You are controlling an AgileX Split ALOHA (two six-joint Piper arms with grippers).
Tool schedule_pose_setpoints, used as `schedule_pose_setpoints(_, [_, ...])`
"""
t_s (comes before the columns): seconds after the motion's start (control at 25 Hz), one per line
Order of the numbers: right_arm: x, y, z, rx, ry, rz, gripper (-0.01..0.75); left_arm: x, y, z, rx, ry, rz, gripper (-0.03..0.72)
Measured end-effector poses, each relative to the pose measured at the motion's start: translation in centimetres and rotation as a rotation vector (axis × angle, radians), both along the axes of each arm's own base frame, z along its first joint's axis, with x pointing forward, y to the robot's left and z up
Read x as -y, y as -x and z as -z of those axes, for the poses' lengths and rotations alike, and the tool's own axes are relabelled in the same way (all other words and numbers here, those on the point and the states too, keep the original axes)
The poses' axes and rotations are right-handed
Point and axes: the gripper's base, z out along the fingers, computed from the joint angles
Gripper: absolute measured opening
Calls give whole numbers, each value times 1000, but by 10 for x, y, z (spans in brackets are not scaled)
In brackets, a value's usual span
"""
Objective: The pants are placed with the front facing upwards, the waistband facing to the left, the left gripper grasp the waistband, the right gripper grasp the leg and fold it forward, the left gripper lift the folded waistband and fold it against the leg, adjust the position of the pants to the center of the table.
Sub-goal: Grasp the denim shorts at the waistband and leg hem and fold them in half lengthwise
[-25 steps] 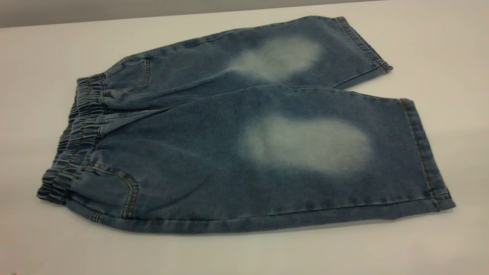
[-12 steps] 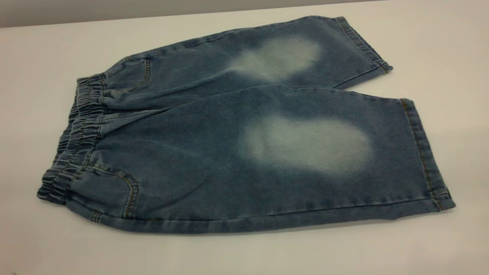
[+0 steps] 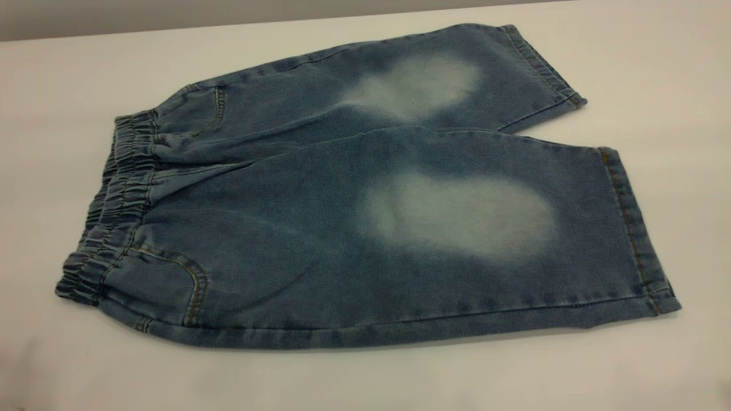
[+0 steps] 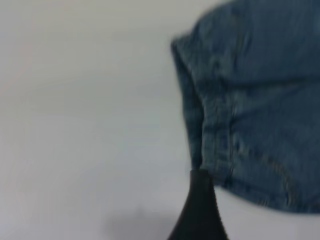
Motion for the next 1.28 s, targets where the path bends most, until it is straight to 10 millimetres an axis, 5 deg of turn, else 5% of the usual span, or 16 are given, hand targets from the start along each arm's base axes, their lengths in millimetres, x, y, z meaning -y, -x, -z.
schedule_pose_setpoints(0.28, [-10, -58, 24, -197, -28, 52, 277, 2, -78, 60, -274, 138, -101, 519])
schedule_pose_setpoints(0.56, [-15, -96, 58, -349, 4, 77, 277, 5, -121, 126, -457, 229, -183, 519])
schedule_pose_setpoints(0.84, [-19, -117, 83, -409, 26, 57, 277, 4, -132, 175, -616, 213, -181, 519])
schedule_pose_setpoints(1.28, [-22, -120, 81, -364, 13, 30, 277, 12, -134, 216, -768, 311, -215, 519])
